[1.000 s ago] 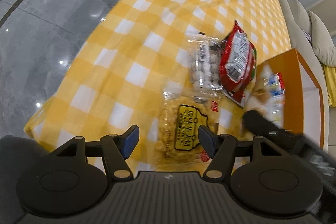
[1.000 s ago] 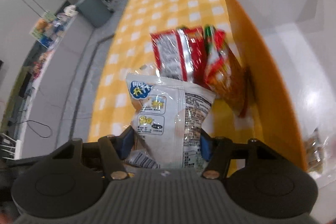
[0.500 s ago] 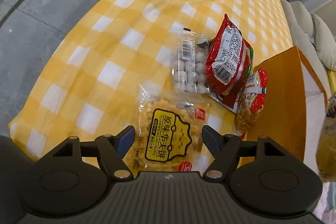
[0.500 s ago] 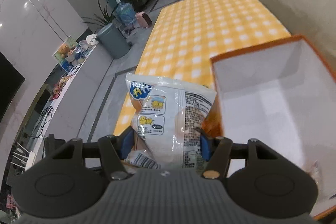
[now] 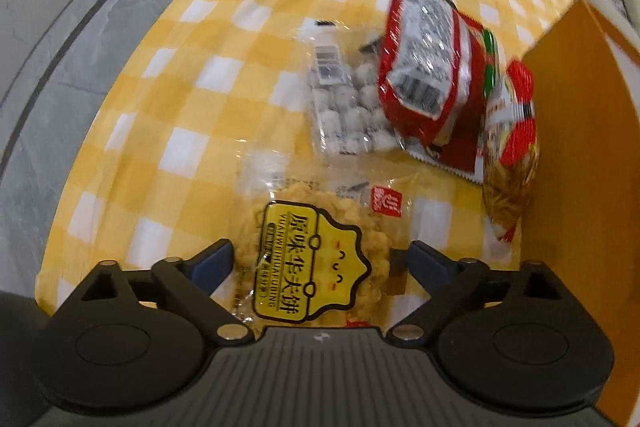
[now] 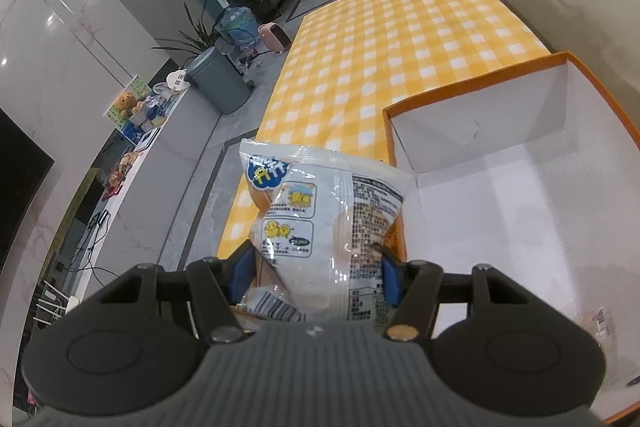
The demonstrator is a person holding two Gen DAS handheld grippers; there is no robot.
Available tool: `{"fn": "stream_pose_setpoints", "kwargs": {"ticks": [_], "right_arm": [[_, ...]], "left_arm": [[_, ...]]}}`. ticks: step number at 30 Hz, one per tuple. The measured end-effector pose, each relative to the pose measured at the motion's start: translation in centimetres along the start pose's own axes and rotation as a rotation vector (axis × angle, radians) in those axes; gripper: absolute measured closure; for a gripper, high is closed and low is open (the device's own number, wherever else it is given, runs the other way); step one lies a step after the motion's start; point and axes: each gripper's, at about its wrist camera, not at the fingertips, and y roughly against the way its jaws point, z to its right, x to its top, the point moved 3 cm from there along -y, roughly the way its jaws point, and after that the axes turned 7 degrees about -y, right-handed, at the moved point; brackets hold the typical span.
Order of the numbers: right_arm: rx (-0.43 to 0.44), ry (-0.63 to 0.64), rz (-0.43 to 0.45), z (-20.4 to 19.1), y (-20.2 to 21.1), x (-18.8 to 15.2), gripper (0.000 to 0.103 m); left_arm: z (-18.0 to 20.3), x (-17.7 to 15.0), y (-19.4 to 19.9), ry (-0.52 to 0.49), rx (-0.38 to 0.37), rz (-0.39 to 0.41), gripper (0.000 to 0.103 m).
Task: Organize snacks
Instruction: 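Lift the white bag with the right gripper while left gripper grasps the yellow biscuit pack, then lower the white bag into the box and open the right gripper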
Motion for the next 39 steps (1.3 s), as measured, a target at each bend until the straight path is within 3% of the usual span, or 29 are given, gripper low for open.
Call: {"fn": "stream_pose_setpoints", "kwargs": {"ticks": [3,7,9,14,21,28,32,39], "right_arm": [[-0.009,-0.009,0.003,0.4,0.0,0.2,0.043],[-0.026,-0.015,0.009,0.7,-0.1,0.3,0.043],[-0.033,-0.014,0.014,0.9,0.1,0.4,0.043],[-0.050,-0.021,0.045,1.5,1.2,0.9,0.043],[-0.141,-0.005,0.086,3.2,2.4,1.6,0.043],[-0.358,0.197,-0.003,4.5,-1.1,-0.1,0.043],[-0.433,0.230,-0.061,5.8,-3.6,-1.0,0.043],[-0.426,0.202,-0.065,6.8,-4.7,-0.7,0.042]], "left_arm": [[1.1,-0.3,-0.8,-0.074,0.074,-0.020,0.000],[0.8,-0.4,-0.3,-0.042,0.065,-0.006,0.000],[0.5,-0.5,0.1,-0.035,0.073,0.008,0.010],[-0.5,-0.5,0.5,0.008,0.036,0.023,0.015],[-1.0,-0.4,1.7,0.056,-0.045,0.044,0.016],[-0.9,-0.5,2.4,0.066,-0.070,0.060,0.017],[-1.2,-0.3,2.1,0.077,-0.075,0.059,0.017],[-1.5,-0.1,1.9,0.095,-0.088,0.053,0.017]]}}
